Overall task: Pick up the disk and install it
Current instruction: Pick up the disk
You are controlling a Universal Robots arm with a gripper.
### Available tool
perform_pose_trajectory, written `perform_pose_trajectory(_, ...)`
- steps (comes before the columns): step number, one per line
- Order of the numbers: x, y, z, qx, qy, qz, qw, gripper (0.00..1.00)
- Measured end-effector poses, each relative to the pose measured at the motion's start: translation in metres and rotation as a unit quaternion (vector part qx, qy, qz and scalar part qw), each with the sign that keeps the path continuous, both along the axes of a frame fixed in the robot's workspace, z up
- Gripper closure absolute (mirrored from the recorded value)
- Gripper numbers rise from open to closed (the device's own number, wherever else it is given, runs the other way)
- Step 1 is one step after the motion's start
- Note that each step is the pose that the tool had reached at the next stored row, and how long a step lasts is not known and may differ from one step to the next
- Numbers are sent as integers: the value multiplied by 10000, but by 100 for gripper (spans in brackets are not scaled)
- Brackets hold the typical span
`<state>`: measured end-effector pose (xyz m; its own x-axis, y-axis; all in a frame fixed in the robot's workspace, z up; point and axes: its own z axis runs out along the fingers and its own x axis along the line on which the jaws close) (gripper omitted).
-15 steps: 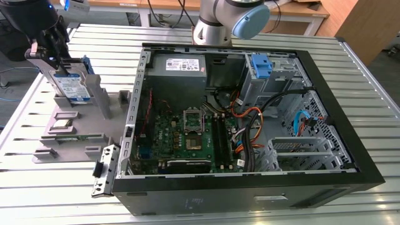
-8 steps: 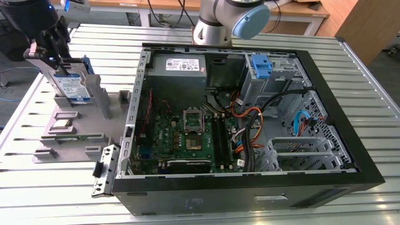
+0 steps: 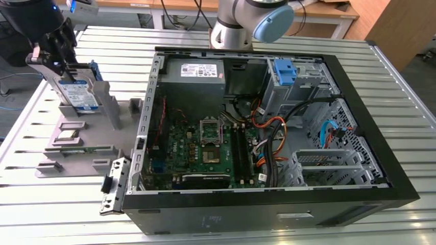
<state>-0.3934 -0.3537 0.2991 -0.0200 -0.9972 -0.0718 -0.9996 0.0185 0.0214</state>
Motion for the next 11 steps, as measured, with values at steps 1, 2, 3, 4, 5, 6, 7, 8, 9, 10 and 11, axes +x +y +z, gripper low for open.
perform_pose_trajectory(1,0,0,0,0,0,0,10000,53)
perform_pose_trajectory(2,0,0,0,0,0,0,10000,59)
perform_pose_trajectory(3,0,0,0,-1,0,0,10000,59)
perform_pose_trajectory(4,0,0,0,-1,0,0,10000,65)
perform_pose_trajectory(5,0,0,0,0,0,-1,10000,65)
perform_pose_trajectory(6,0,0,0,0,0,-1,10000,65)
perform_pose_trajectory(7,0,0,0,0,0,-1,10000,65)
perform_pose_trajectory(8,0,0,1,0,0,-1,10000,65)
perform_pose_trajectory(9,0,0,0,0,0,-1,10000,65)
perform_pose_trajectory(10,0,0,0,0,0,-3,10000,65)
perform_pose_trajectory(11,0,0,0,0,0,-5,10000,65)
